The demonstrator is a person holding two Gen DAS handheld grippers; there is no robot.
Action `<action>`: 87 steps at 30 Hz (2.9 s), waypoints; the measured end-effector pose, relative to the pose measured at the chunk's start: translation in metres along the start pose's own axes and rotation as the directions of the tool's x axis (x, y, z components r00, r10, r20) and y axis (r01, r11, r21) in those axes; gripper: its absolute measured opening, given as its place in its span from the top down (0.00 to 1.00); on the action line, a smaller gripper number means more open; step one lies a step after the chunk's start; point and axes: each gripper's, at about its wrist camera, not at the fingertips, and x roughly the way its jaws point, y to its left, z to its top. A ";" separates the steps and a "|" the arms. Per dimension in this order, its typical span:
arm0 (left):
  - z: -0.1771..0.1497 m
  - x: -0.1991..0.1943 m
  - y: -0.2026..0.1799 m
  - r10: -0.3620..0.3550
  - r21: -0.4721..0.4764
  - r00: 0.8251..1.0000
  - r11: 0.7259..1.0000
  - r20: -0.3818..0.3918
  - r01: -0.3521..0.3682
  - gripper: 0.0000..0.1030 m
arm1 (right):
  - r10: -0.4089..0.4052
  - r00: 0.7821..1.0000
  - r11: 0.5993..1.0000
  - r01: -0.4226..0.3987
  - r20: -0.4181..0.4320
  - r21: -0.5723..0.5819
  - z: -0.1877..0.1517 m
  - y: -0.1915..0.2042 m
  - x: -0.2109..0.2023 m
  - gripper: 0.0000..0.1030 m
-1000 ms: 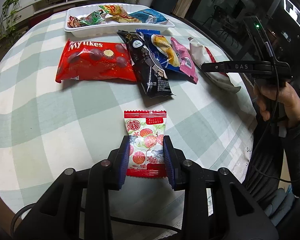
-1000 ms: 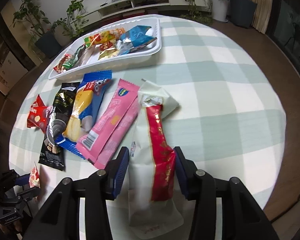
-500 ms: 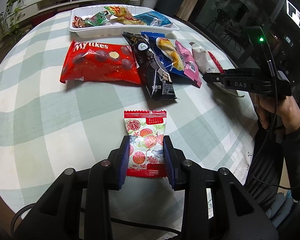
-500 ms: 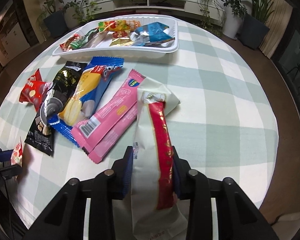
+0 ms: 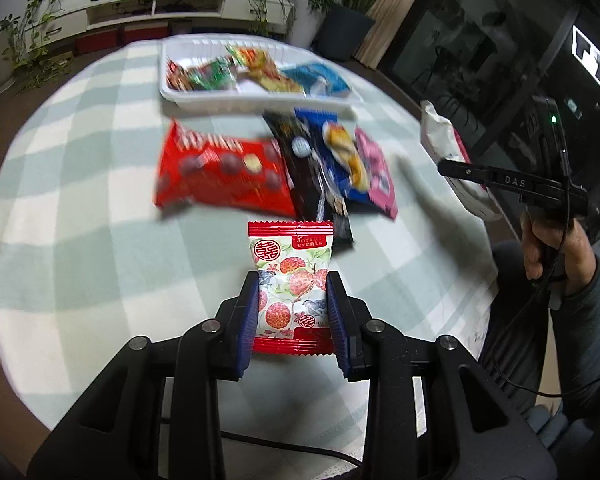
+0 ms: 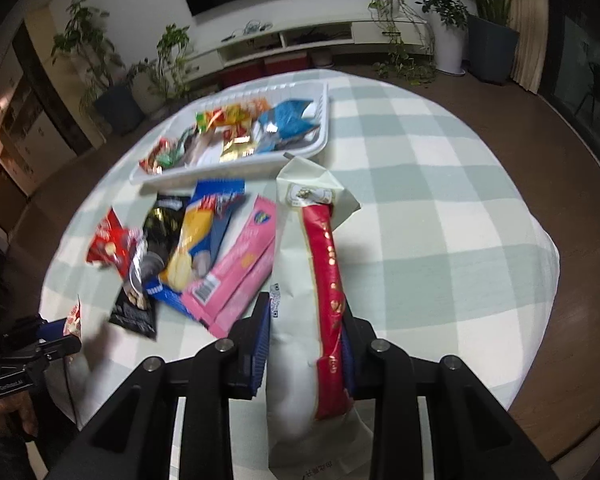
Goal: Organize snacks
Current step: 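Carry the candy packet and bread bag into the tray and release both, then grasp the red Mylikes bag with the left tool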
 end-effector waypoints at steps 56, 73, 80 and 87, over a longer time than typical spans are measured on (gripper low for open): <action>0.226 0.160 0.083 0.173 -0.026 0.982 0.984 -0.071 -0.175 0.65 | 0.145 0.988 0.985 -0.140 -0.046 0.100 0.175 0.061 0.179 0.63; 0.229 0.120 0.069 0.194 -0.023 0.981 0.981 0.009 -0.194 0.38 | 0.185 0.982 0.977 -0.187 0.031 0.102 0.173 0.059 0.130 0.34; 0.213 0.067 0.055 0.196 0.009 0.976 0.980 0.094 -0.198 0.06 | 0.298 0.949 0.949 -0.306 0.105 0.075 0.155 0.062 0.070 0.16; 0.155 0.021 0.032 0.136 0.159 0.981 0.975 0.135 -0.157 0.00 | 0.365 0.923 0.925 -0.375 0.124 0.067 0.087 0.050 0.020 0.03</action>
